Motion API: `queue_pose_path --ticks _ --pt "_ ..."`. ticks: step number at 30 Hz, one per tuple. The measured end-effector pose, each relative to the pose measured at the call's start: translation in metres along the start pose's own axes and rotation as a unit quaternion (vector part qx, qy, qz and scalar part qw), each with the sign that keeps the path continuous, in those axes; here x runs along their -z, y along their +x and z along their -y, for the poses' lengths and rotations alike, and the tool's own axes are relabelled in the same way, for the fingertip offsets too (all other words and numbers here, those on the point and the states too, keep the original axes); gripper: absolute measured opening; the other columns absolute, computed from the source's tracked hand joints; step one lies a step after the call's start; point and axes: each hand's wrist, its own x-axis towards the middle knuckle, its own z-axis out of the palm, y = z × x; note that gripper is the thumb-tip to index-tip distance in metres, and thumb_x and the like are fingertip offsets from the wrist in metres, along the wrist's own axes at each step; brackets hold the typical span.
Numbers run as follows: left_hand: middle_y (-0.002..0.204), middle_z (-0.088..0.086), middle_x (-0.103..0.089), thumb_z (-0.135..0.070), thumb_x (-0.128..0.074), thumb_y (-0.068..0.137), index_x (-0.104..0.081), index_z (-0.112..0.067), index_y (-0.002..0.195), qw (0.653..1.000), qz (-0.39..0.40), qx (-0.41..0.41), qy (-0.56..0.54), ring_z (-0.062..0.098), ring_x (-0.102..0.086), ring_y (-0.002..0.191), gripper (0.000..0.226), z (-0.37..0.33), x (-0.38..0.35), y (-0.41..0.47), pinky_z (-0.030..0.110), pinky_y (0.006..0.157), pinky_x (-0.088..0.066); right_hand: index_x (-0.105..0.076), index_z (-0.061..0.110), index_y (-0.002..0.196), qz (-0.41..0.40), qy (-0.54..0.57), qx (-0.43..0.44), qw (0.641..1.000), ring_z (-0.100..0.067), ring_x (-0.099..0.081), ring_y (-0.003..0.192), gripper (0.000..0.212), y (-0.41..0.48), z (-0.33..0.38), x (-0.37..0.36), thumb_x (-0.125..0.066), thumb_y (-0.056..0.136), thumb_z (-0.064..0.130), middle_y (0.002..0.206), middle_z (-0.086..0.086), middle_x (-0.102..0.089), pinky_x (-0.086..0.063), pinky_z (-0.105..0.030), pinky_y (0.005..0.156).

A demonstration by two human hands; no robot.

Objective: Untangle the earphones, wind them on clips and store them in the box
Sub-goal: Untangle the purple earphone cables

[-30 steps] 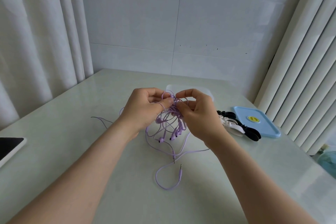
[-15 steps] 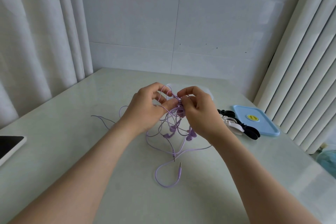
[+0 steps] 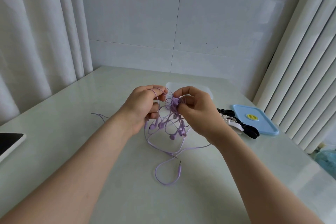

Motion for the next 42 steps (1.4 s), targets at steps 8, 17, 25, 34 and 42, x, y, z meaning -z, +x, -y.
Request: queue_pose_path --ticks 8,17,25,34,42 --pt "0.078 0.004 -0.041 -0.026 -0.066 0.097 -0.069 -0.019 0.091 0.995 -0.047 -0.028 0.086 0.011 -0.027 0.042 0.009 0.004 0.005 0.003 0.02 0.038 -0.024 -0.075 0.011 0.106 -0.029 0.067 0.014 0.997 -0.023 -0.073 0.072 0.021 0.0 -0.002 0.007 -0.084 0.087 0.007 0.089 -0.017 -0.078 -0.06 -0.03 0.072" --pt "0.079 0.003 -0.054 -0.018 -0.044 0.097 -0.076 -0.006 0.103 0.999 0.026 0.033 -0.015 0.012 -0.018 0.048 0.035 -0.006 0.01 0.0 0.024 0.044 -0.012 -0.077 0.015 0.082 -0.039 -0.103 0.025 0.994 -0.011 -0.06 0.055 0.029 0.005 -0.009 0.005 -0.071 0.098 0.039 0.065 0.0 -0.073 -0.051 -0.03 0.061" --pt "0.072 0.001 -0.044 -0.026 -0.071 0.098 -0.08 -0.023 0.095 0.983 0.112 -0.002 0.147 0.015 -0.019 0.054 0.01 -0.001 0.005 -0.008 0.024 0.048 -0.018 -0.073 0.014 0.072 -0.085 -0.039 0.023 0.995 -0.012 -0.057 0.048 0.044 0.004 -0.003 0.004 -0.066 0.097 0.049 0.056 0.001 -0.067 -0.05 -0.032 0.054" --pt "0.073 0.0 -0.05 -0.031 -0.054 0.107 -0.067 -0.016 0.093 0.989 -0.122 -0.077 -0.032 0.012 -0.021 0.041 0.024 -0.014 0.022 0.005 0.022 0.045 -0.019 -0.055 -0.002 0.062 -0.26 -0.249 0.02 0.933 -0.022 -0.042 0.052 0.05 0.008 -0.011 0.015 -0.065 0.095 0.035 0.054 -0.017 -0.055 -0.042 -0.035 0.056" --pt "0.068 0.0 -0.053 -0.024 -0.045 0.11 -0.054 -0.017 0.093 0.989 -0.024 -0.034 -0.14 0.011 -0.02 0.042 0.02 -0.025 0.015 -0.005 0.024 0.047 -0.015 -0.067 0.025 0.11 -0.196 -0.522 -0.054 0.828 -0.033 -0.047 0.112 0.024 0.003 -0.021 0.011 -0.064 0.093 0.042 0.118 -0.004 -0.053 -0.034 -0.042 0.09"
